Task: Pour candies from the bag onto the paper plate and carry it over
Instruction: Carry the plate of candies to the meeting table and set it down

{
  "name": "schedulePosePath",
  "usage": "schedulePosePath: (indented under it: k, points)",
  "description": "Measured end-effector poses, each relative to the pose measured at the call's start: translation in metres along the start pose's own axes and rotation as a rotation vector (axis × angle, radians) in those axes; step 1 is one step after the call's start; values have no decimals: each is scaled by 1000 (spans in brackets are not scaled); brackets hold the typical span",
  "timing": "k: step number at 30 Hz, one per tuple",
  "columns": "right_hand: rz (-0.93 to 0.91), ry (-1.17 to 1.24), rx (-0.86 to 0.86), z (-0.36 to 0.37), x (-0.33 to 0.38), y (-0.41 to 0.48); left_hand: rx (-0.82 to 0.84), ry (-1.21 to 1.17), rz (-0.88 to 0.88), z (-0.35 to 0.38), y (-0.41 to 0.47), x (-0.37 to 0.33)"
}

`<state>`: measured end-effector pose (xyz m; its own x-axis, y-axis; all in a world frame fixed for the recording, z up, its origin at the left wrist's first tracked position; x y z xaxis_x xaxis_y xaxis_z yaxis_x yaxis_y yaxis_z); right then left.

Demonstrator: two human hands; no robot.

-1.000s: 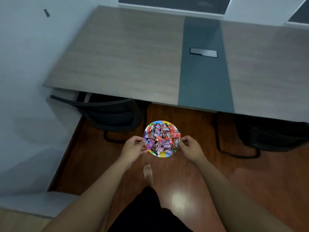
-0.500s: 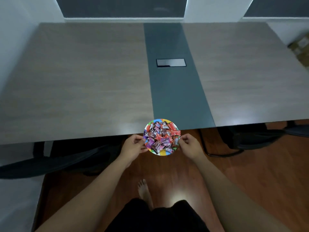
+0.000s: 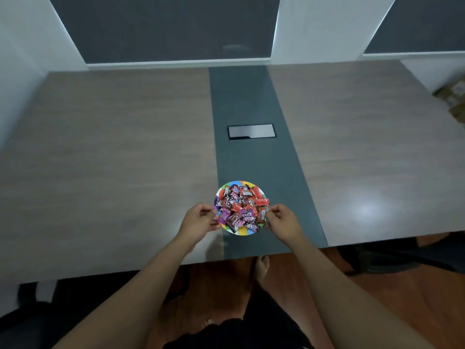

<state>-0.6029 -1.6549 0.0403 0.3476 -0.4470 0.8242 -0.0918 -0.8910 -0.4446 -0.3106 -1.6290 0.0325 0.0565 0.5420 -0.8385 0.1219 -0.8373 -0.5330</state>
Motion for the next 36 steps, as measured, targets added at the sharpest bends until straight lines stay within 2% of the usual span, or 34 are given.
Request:
schedulePosePath:
  k: [10,22,36]
  points:
    - [-14,-45,112,-37,70,151,-107,-19,-7,37,116,-75]
    - [43,-75,151,-60,108,295,-93,-6,-42,74,249,-146]
    - [110,-126,166,-50,102,444,-88,90,-169,93,407,-150]
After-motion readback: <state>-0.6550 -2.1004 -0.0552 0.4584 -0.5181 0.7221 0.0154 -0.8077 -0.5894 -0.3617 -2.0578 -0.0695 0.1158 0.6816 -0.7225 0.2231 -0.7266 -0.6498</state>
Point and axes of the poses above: each hand's wrist, its own y-axis towards the middle knuckle, its own z-axis out of the palm, x = y × z, the point moved 10 cm from there along y, towards the middle knuckle, and after that the axes turned 4 degrees about y, right-handed, at the moved point
